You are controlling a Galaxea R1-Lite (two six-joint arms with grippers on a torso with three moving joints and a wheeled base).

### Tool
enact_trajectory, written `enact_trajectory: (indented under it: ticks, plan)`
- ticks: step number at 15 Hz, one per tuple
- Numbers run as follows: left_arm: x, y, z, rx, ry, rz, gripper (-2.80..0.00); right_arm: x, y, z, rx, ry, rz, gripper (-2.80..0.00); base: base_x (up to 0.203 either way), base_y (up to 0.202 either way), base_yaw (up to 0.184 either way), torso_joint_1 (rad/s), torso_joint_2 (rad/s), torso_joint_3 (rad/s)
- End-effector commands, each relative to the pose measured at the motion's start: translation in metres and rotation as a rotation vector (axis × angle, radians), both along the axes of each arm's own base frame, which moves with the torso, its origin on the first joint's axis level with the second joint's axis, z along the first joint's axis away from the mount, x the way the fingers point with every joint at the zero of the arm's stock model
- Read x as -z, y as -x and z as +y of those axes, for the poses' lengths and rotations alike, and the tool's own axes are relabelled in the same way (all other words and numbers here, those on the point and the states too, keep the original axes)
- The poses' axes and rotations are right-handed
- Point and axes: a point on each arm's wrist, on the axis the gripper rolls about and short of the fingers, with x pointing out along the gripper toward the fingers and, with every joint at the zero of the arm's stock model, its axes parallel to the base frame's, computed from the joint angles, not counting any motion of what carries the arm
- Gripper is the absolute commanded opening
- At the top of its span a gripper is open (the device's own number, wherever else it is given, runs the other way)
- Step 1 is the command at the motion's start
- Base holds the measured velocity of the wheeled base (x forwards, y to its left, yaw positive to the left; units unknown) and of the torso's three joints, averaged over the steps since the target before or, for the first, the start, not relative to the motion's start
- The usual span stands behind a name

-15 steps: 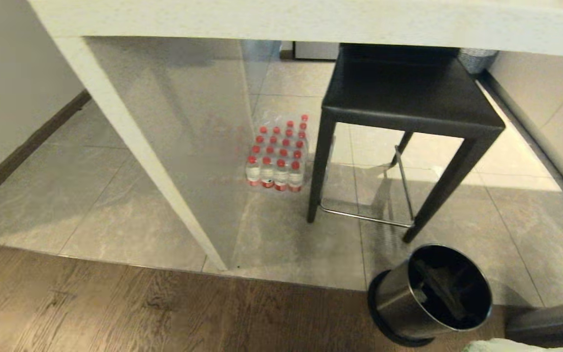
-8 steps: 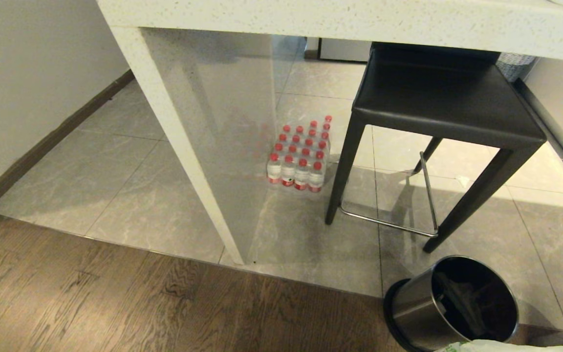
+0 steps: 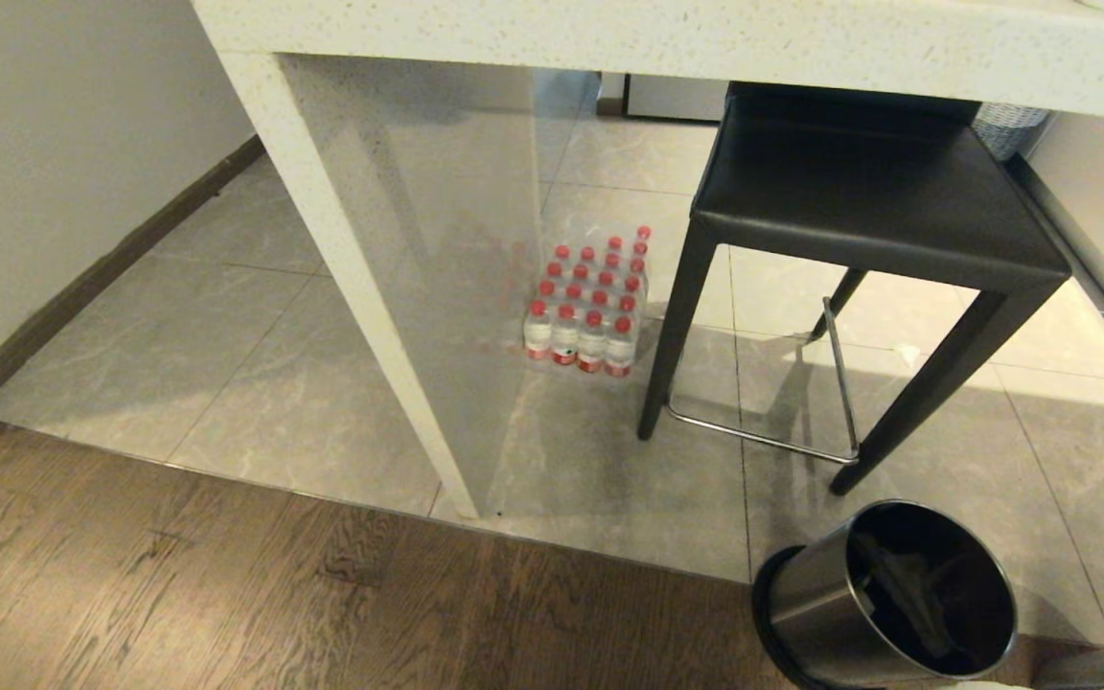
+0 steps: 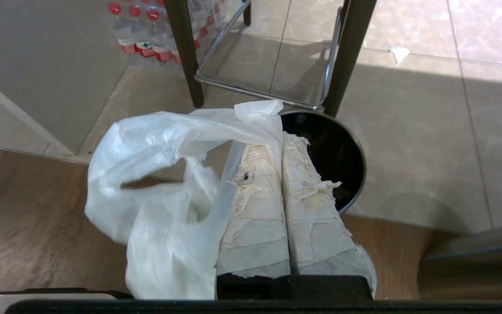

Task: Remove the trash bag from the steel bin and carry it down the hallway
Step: Put the trash bag at the door

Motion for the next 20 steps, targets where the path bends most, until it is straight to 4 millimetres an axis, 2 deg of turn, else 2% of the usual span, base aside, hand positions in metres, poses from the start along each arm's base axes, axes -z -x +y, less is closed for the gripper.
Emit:
enact_trajectory:
  ticks: [1,8,15,20]
  plan:
    - [0.0000,0.0000,0.0000,0.000,0.000,-0.001,-2.80,-0.0003,-0.0001,0.0000,0.001,-0.007,0.000,-2.80,0.000,0.000,0.000,0.000,0.00,0.000]
    - [0.0000,0.0000,0.0000,0.000,0.000,-0.001,-2.80,-0.0001,-0.0001,0.0000,0.000,-0.004,0.001,-2.80,0.003,0.043,-0.076,0.002,0.00,0.002]
    - [0.0000,0.0000,0.0000,0.000,0.001,-0.001,-2.80,-0.0001,-0.0001,0.0000,0.000,-0.005,0.001,-2.80,0.000,0.007,0.000,0.000,0.00,0.000]
    - [0.0000,0.0000,0.0000,0.000,0.001,-0.001,-2.80,-0.0001,-0.0001,0.0000,0.002,-0.005,0.001,-2.80,0.000,0.165,0.004,0.003,0.00,0.000]
